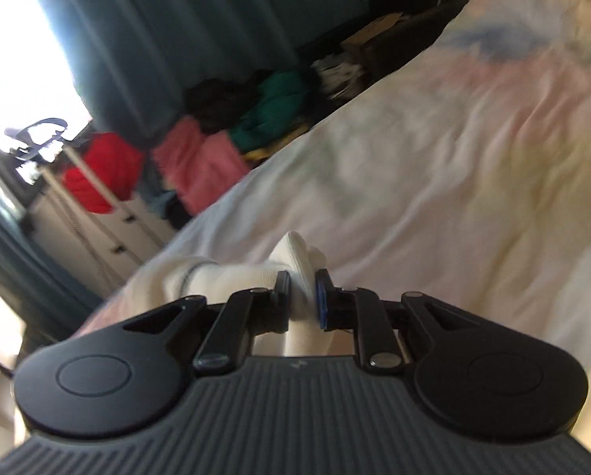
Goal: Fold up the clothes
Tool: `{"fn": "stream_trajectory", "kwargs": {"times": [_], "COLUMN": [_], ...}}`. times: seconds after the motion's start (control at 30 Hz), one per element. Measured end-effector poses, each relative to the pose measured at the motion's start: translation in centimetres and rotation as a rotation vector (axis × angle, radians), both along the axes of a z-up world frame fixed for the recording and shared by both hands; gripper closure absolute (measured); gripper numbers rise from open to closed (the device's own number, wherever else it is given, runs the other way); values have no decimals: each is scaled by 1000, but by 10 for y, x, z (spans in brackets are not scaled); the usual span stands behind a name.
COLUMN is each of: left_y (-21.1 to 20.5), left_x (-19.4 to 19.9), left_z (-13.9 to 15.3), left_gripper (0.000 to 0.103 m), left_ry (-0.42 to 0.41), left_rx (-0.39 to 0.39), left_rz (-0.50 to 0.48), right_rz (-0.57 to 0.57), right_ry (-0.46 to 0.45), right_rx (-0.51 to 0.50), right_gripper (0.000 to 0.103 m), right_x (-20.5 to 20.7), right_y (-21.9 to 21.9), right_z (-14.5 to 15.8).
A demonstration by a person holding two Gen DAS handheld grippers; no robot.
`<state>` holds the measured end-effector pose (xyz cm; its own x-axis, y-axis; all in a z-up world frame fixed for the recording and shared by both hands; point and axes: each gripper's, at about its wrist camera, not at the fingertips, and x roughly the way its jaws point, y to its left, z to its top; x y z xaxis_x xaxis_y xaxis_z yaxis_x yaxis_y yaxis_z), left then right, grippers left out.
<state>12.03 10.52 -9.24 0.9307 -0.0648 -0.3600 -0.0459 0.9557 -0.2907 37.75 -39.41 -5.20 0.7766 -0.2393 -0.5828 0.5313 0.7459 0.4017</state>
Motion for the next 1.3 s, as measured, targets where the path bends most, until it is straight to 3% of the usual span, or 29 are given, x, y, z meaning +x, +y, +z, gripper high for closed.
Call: {"fn": "stream_trajectory", "kwargs": {"times": [0.07,0.2,0.3,0.37,0.47,0.53,0.63,0.67,0.87,0.97,1.0,1.13,1.3], "left_y": [-3,-7,-8,-8,-7,-10,-18,-21,-36,-43,-46,-70,-123], "left_x": [0,2,6,8,9,9,8,7,5,3,0,-13,-12], "left_z": [0,0,-3,-4,-6,-8,-10,-11,-14,-16,-15,-13,-5], "left_gripper": [14,14,14,14,14,14,14,14,14,14,14,14,14], "left_ry": [-2,3,13,19,16,17,19,19,22,24,28,41,13], "left_rx": [19,45,59,56,61,78,123,137,226,270,289,374,496], "left_rz": [-2,7,12,11,-1,-16,-37,-44,-87,-109,-118,-174,-282], "right_rz": [-10,35,77,70,92,113,90,68,90,42,24,78,28], "right_ry": [54,-26,-42,-13,56,51,-30,-10,-57,-73,-64,6,-32], "right_rx": [-56,-115,-231,-213,-91,49,250,274,275,252,236,100,8], "right_gripper": [87,88,88,87,85,85,73,68,65,42,39,40,41], "right_x": [14,17,2,-14,-49,-79,-130,-140,-198,-240,-250,-252,-257], "right_y": [-6,4,15,7,-15,-34,-55,-57,-26,4,13,37,26], "right_z": [16,49,45,23,-26,-59,-94,-96,-44,-32,-30,-24,-18]}}
